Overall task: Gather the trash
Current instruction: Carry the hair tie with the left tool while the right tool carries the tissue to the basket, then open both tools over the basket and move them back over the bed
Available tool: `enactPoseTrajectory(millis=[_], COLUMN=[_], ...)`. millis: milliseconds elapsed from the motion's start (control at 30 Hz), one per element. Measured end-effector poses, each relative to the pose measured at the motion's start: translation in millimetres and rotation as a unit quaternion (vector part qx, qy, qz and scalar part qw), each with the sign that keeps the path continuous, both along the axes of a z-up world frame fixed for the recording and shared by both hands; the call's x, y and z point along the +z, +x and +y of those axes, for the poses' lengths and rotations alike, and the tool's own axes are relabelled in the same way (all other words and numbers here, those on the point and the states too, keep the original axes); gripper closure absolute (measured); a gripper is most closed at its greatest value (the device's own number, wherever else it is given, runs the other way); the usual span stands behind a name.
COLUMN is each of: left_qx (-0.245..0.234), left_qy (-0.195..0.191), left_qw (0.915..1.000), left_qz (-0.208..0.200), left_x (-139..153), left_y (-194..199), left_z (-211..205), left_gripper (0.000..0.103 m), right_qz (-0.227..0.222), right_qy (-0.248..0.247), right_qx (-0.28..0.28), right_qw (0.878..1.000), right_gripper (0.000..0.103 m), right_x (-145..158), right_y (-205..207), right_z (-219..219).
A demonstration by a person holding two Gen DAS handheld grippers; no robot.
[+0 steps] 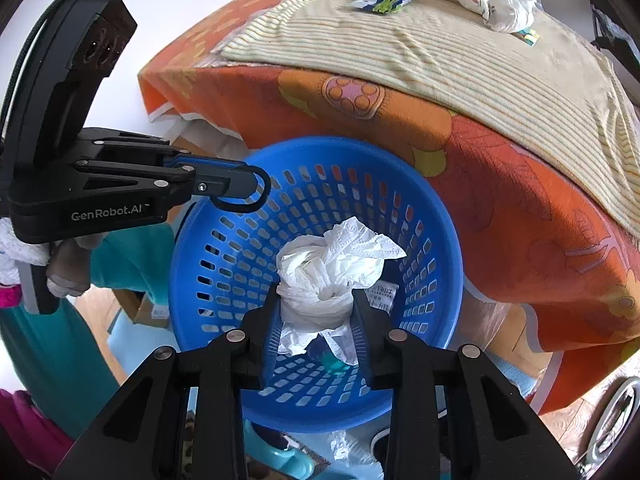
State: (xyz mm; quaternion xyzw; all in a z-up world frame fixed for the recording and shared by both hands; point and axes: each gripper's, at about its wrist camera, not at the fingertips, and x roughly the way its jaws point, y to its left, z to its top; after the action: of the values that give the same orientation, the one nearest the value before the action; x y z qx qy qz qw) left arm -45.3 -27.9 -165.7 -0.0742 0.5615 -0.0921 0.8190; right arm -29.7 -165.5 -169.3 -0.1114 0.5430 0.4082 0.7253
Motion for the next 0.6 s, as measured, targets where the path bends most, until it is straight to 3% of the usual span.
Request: enactPoseTrajectory(millis=[167,200,233,300,367,600], left_qx=[-0.006,-0.007,-0.006,0.0,0.005,0.017], left_qy=[0.007,0.008,0.009,0.01,0.008,0.009], left_qw=[0.9999,0.9999,0.9999,0.9999,0.9999,0.9997], left_qz=[0.004,0.007,0.008,0.008,0.004,0.013], left_x=[-2.4,-2.9,-3.1,-3.0,-1.6,-4.5], left_y=[0.3,0.7,1.3,1.8,1.8,3.9], left_z=[-3.0,-3.1,-2.8,-1.4,0.4,5.1], left_gripper=[0.099,0.095,0.09,0.06,0.058,0.054], right_qz=[0.006,0.009,0.012,0.015,0.012,0.01], right_qy=[-0.001,-0.002,-0.006,-0.014,-0.016,-0.015], right_qx=[0.001,0.003,0.005,0.007,0.008,0.002], right_qw=[1.0,1.0,1.0,1.0,1.0,1.0], right_gripper=[0.07,0.069,0.068,0.053,0.046,0.045], right_x=[-1.1,-1.7,-3.2,-5.8,-6.3,-4.9], right_y=[3.1,3.4,3.3,2.2,0.7,1.3], right_z=[1.4,2.0,3.4,4.2,5.4,3.1])
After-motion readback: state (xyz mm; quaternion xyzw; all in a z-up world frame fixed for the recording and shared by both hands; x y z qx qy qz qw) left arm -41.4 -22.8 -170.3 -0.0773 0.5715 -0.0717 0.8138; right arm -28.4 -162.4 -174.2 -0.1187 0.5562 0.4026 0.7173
